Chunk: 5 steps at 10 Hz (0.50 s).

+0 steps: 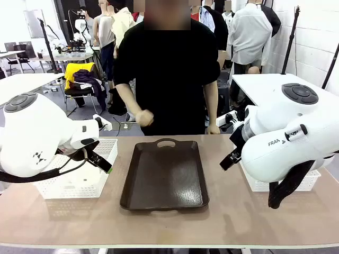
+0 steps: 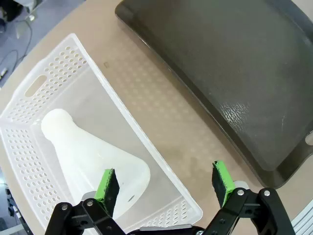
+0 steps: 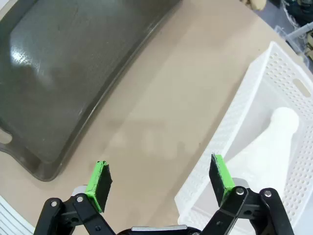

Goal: Prepare the laboratory tools.
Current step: Pick up the Big flask that the person points to.

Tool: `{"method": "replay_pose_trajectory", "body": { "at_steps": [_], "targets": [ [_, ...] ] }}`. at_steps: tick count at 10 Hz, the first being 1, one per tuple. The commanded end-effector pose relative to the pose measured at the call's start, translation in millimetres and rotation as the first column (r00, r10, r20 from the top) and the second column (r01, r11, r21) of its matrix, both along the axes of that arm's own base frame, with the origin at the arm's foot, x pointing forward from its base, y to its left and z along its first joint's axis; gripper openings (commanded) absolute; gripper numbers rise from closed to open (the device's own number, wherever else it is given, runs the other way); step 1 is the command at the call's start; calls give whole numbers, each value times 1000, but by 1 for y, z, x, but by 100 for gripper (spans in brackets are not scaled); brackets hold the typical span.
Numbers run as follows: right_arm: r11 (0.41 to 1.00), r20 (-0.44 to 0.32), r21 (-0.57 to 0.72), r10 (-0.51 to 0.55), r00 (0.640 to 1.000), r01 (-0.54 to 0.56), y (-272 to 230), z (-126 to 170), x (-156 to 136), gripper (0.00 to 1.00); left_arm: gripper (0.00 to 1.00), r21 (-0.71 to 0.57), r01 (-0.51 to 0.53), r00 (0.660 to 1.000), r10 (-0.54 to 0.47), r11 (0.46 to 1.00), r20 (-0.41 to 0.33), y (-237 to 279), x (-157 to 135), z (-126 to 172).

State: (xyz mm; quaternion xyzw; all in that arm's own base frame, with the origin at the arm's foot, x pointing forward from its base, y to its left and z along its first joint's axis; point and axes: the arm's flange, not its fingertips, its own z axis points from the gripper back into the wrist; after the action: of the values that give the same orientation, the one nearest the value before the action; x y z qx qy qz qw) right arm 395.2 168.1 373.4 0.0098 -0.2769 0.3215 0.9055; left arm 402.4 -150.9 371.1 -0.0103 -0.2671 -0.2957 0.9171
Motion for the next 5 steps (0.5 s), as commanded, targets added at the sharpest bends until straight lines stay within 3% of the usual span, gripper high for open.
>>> {"method": "replay_pose_trajectory", "body": {
  "at_steps": [1,5],
  "targets": [
    [1000,0,0,0,1000,0,0,0,0,100,100,0,0,1000,0,1000,0,0,0,0],
    [1000,0,0,0,1000,0,0,0,0,100,100,0,0,1000,0,1000,0,0,0,0]
  ]
}}
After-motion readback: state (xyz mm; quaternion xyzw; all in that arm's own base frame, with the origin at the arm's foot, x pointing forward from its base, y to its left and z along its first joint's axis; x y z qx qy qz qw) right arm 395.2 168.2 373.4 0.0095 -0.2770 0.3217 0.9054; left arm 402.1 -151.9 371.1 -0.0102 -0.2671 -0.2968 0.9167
